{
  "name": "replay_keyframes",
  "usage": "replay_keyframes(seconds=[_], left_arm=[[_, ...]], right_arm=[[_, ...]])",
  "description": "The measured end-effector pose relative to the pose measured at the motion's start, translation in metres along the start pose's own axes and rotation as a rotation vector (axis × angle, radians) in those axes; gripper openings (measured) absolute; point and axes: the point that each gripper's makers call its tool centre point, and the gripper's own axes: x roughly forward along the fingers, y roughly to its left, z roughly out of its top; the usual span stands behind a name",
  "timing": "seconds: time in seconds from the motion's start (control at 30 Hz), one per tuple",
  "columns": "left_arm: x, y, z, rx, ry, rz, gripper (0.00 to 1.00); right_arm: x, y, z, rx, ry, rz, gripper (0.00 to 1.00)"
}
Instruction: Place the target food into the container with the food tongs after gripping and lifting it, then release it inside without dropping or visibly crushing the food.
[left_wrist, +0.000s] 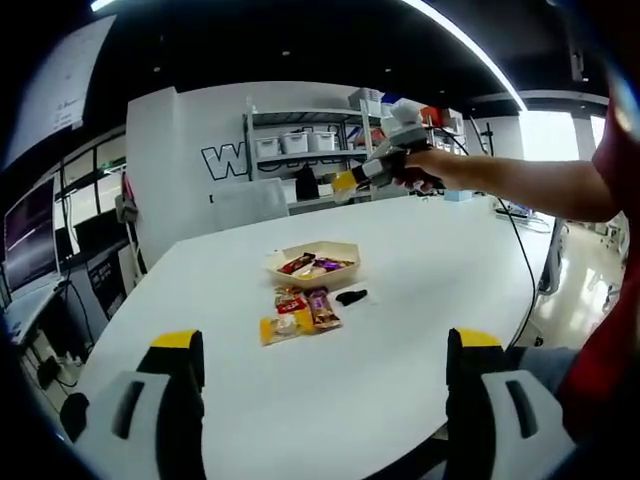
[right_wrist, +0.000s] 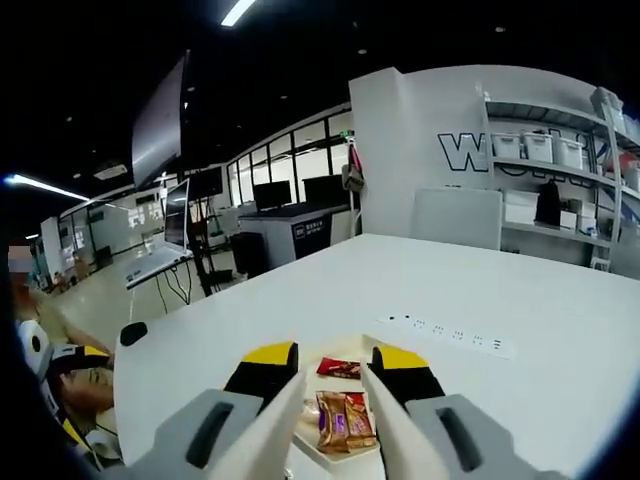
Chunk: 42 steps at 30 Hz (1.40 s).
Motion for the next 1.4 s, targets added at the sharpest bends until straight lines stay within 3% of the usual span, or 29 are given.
replay_keyframes(seconds=[1.1,1.4], left_arm=[[0.002,-0.010,-0.009,-0.003,0.018,-0.014,0.99],[0.004,-0.011,-0.010,-0.009,0.019,-0.014,0.99]], right_arm=[[-0.008,0.027,-0.068,0.038,0.086,0.069,0.25],[-0.003,0.044,-0.091,0.026,0.129,0.114,0.25]])
